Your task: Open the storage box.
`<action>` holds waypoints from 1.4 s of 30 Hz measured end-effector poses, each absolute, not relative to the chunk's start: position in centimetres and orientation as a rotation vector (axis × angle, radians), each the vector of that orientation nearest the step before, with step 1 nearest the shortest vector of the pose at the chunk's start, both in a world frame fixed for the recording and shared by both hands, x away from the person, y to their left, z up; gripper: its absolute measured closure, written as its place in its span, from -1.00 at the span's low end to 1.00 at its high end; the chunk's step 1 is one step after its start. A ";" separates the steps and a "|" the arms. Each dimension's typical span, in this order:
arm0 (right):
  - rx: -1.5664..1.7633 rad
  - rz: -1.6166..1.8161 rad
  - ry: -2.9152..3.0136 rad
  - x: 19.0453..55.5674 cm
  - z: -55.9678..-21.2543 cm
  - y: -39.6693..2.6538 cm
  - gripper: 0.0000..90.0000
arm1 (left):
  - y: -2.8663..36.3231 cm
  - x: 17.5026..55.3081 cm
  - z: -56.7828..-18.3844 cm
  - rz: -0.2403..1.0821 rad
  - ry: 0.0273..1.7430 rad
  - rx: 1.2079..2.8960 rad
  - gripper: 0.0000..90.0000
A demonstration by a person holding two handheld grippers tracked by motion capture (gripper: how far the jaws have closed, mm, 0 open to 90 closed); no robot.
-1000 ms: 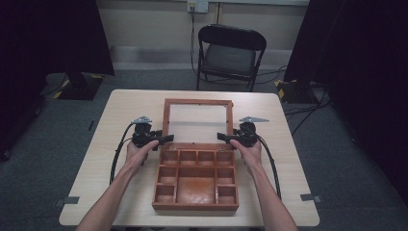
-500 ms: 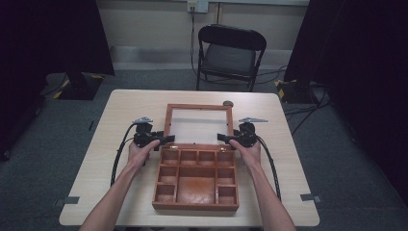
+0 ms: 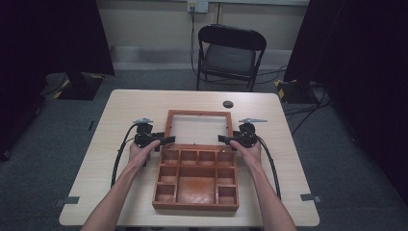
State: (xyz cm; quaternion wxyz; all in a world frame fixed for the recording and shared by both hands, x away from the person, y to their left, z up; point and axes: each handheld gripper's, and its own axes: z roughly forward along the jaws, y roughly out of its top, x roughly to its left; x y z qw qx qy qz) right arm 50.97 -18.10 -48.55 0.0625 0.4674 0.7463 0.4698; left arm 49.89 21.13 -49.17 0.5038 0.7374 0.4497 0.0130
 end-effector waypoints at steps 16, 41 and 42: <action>1.492 1.413 2.279 51.1 -49.0 -18.5 -0.62 | 21.5 50.0 -49.4 0.027 1.125 1.781 -0.33; 1.442 1.372 2.257 47.9 -46.2 -20.0 -0.63 | 23.3 47.2 -47.3 0.135 1.075 1.858 -0.50; 1.431 1.371 2.255 47.7 -46.1 -20.1 -0.63 | 23.4 47.0 -47.2 0.138 1.077 1.860 -0.50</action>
